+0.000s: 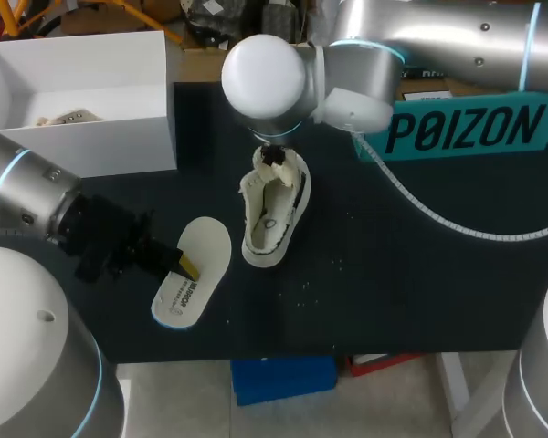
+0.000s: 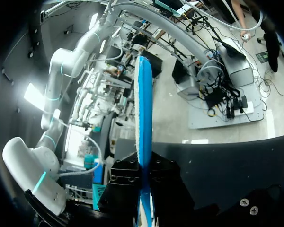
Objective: Take the shoe out of the shoebox, open the shoe tongue, remove and reinsert the insole, then place the shoe into the shoebox
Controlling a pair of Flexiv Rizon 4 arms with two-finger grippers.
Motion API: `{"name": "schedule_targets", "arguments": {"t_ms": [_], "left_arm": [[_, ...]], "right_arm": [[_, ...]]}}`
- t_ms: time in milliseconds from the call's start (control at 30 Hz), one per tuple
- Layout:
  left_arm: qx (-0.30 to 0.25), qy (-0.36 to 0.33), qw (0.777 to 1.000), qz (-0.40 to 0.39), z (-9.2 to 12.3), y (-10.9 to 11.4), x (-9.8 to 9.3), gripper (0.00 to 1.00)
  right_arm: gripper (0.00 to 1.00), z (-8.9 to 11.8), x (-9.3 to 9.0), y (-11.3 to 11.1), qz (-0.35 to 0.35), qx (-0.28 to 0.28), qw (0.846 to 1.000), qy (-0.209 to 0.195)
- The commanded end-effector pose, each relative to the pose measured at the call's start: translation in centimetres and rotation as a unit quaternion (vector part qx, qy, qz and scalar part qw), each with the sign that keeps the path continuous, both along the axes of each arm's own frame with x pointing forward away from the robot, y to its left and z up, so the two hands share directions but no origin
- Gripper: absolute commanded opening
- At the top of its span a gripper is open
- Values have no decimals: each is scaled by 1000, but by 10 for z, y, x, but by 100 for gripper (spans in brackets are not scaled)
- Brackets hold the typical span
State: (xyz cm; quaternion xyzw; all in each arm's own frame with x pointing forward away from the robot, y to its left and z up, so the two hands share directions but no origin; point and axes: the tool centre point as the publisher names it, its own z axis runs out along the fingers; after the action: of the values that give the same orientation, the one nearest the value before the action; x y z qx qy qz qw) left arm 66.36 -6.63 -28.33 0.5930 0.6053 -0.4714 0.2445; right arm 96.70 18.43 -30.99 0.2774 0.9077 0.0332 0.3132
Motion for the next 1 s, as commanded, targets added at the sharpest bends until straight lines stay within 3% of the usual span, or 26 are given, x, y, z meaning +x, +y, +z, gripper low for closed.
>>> {"name": "schedule_targets", "arguments": {"t_ms": [33,333,433,867,1000], "left_arm": [[2,-1,1000,0,1,0,0,0],[2,-1,1000,0,1,0,0,0],[2,-1,1000,0,1,0,0,0],[2,-1,1000,0,1,0,0,0],[2,-1,1000,0,1,0,0,0]], "right_arm": [[100,36,-33,-17,-20,49,999,-6],[100,59,-73,-25,-65,194,978,31],[100,66,-83,-26,-70,219,972,40],[100,94,-132,-44,-85,231,969,29],[100,101,-147,-49,-54,244,968,13]]}}
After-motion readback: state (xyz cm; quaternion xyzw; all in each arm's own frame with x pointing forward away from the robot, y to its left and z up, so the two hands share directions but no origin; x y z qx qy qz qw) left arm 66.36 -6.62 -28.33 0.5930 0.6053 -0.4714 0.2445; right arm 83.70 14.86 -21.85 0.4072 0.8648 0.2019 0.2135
